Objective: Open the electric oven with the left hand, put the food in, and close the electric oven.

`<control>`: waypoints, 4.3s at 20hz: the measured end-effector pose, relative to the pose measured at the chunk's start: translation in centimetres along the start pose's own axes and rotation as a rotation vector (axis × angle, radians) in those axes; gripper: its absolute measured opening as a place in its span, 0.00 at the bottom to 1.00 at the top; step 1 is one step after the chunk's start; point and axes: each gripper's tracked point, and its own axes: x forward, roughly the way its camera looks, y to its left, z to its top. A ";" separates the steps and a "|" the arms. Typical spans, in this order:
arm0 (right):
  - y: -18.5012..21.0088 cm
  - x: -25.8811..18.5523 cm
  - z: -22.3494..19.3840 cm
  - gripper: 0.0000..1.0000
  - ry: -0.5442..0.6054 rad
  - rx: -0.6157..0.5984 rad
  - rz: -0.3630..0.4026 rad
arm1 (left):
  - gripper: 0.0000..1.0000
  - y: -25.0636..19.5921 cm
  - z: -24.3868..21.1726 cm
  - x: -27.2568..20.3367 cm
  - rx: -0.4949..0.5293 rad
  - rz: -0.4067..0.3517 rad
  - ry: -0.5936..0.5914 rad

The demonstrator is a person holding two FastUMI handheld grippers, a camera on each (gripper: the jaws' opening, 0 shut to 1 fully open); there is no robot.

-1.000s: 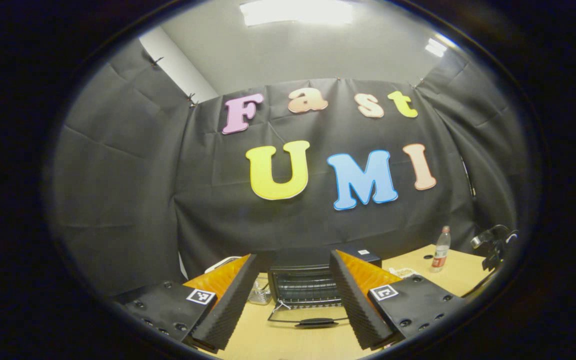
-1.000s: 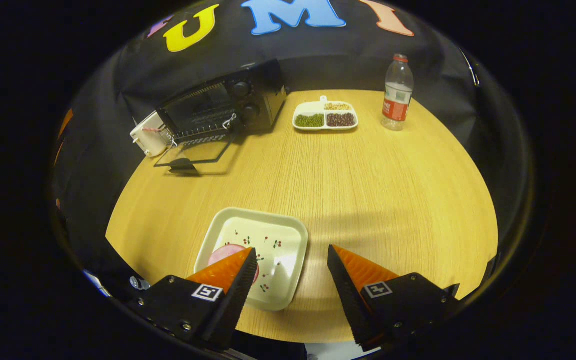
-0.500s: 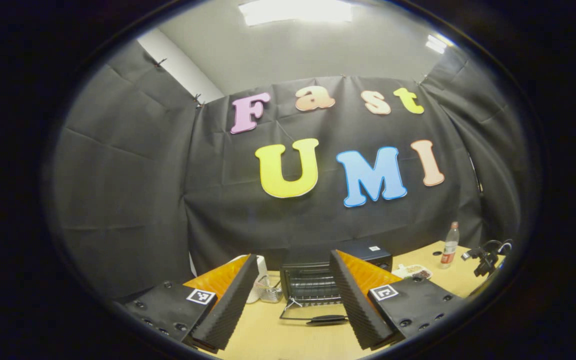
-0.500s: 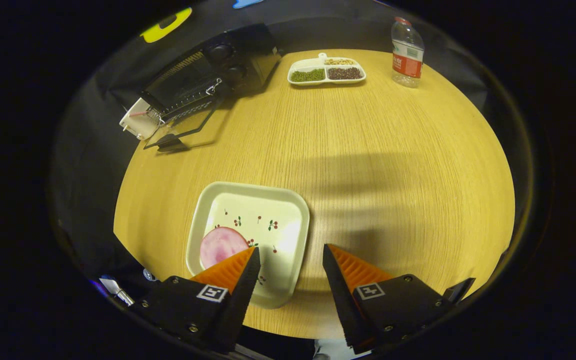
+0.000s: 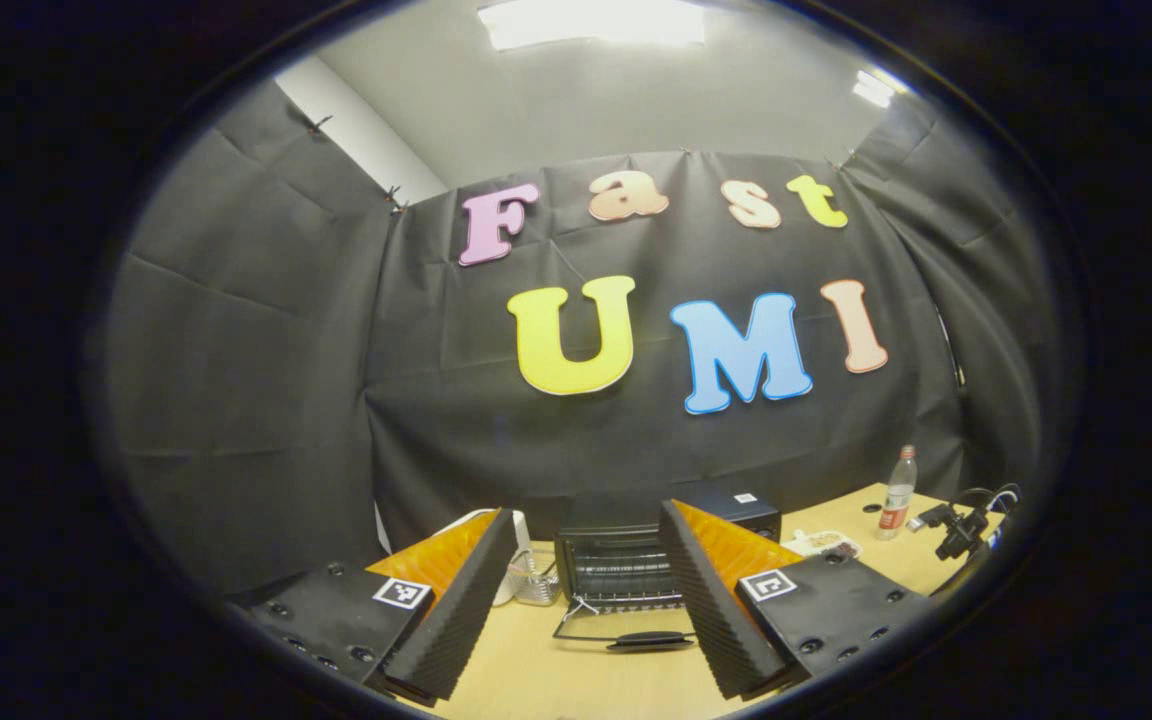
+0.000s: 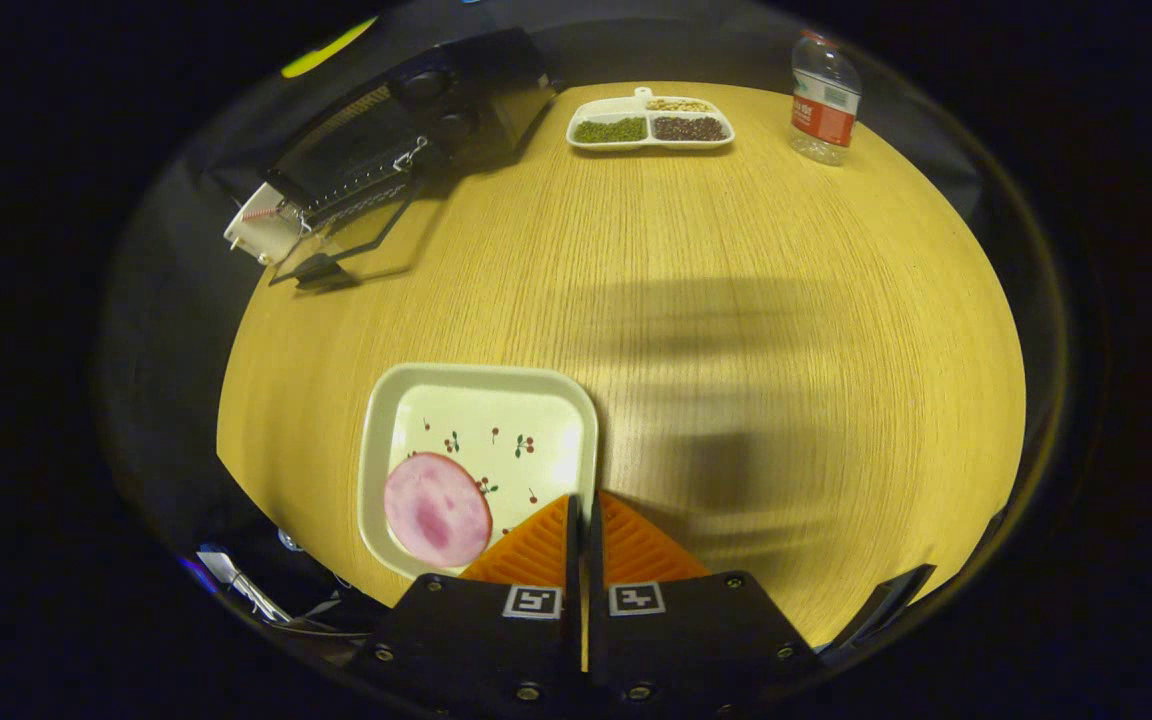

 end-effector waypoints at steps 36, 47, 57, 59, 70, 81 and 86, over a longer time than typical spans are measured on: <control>3.3 0.5 -1.5 0.09 0.061 0.285 0.318 | 1.00 -1.6 1.0 -1.0 0.025 0.013 0.002; 5.5 -1.3 0.5 0.01 -0.023 0.415 0.566 | 1.00 -0.3 1.4 -1.2 0.024 0.036 -0.001; 13.2 -4.0 6.5 0.01 -0.173 0.563 0.566 | 1.00 1.1 0.7 -0.1 0.018 -0.001 -0.003; 14.8 -4.1 8.3 0.00 -0.212 0.583 0.550 | 1.00 2.3 0.6 0.8 0.006 -0.007 -0.012; 21.0 -1.4 18.0 0.01 -0.411 0.936 0.527 | 1.00 13.1 -2.3 5.2 -0.020 0.042 0.007; 24.8 3.8 27.2 0.01 -0.500 1.176 0.535 | 1.00 19.9 -6.1 8.0 -0.020 0.059 0.074; 25.6 5.7 30.4 0.01 -0.550 1.252 0.526 | 1.00 21.4 -7.4 8.0 -0.023 0.075 0.112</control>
